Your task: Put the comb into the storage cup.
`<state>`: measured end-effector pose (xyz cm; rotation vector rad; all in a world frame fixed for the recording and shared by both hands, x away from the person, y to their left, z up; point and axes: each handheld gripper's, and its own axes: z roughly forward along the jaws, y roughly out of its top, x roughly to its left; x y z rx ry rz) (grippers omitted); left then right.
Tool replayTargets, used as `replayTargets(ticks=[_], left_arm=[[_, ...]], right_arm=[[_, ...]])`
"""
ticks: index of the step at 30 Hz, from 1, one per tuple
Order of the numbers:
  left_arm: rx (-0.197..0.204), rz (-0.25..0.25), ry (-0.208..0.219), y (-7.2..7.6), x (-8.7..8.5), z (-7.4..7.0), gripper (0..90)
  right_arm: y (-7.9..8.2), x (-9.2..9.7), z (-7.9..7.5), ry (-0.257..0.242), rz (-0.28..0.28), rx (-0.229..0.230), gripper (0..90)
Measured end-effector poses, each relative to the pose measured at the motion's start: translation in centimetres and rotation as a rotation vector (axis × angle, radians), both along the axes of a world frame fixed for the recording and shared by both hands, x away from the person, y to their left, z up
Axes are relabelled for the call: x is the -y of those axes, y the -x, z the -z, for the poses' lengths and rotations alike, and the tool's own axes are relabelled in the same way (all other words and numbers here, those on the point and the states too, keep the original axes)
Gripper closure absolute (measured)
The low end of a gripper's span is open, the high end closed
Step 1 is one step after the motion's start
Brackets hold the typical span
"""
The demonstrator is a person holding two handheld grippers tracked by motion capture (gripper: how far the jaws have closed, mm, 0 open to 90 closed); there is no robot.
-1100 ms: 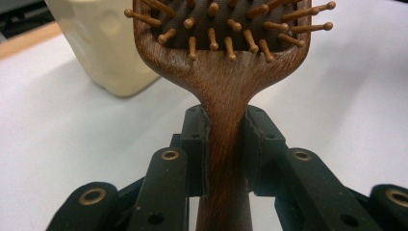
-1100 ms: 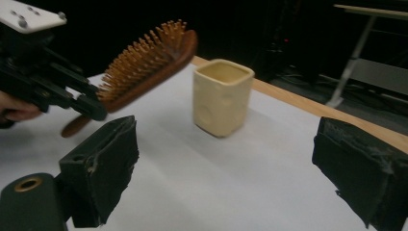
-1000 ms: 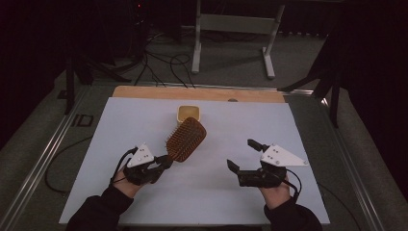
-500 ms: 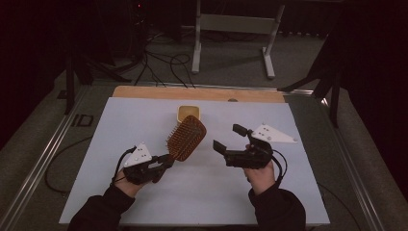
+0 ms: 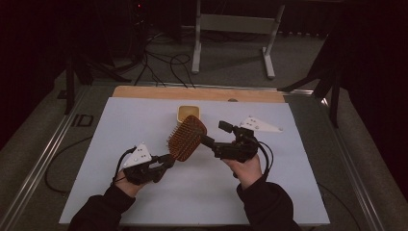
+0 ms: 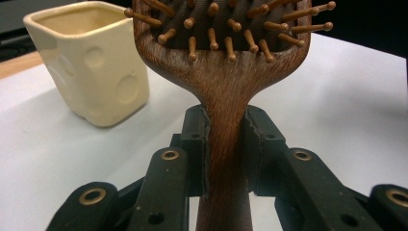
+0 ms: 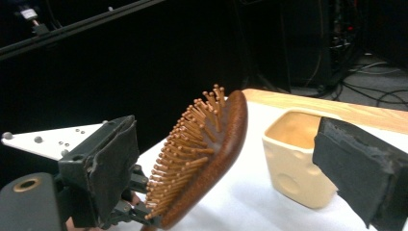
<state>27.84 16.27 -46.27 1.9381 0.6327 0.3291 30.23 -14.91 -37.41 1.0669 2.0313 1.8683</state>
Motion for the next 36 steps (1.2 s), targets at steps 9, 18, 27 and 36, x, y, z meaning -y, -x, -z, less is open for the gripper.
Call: replayTargets(ticks=[9, 18, 27, 36], left_arm=[[0.020, 0.010, 0.001, 0.2, 0.5, 0.0, 73.8], [0.037, 0.010, 0.002, 0.2, 0.8, -0.1, 73.7], [0.044, 0.019, 0.007, 0.3, 1.3, 0.0, 73.8], [0.038, 0.023, -0.001, 0.2, 1.5, 0.3, 73.7]], right_arm=[[-1.0, -1.4, 1.2, -0.068, -0.042, -0.114, 8.4], [-1.6, -3.2, 2.0, -0.108, -0.098, -0.201, 13.4], [-1.9, -3.8, 2.4, -0.109, -0.092, -0.249, 30.4], [-2.1, -3.9, 2.6, -0.068, -0.079, -0.269, 42.5]])
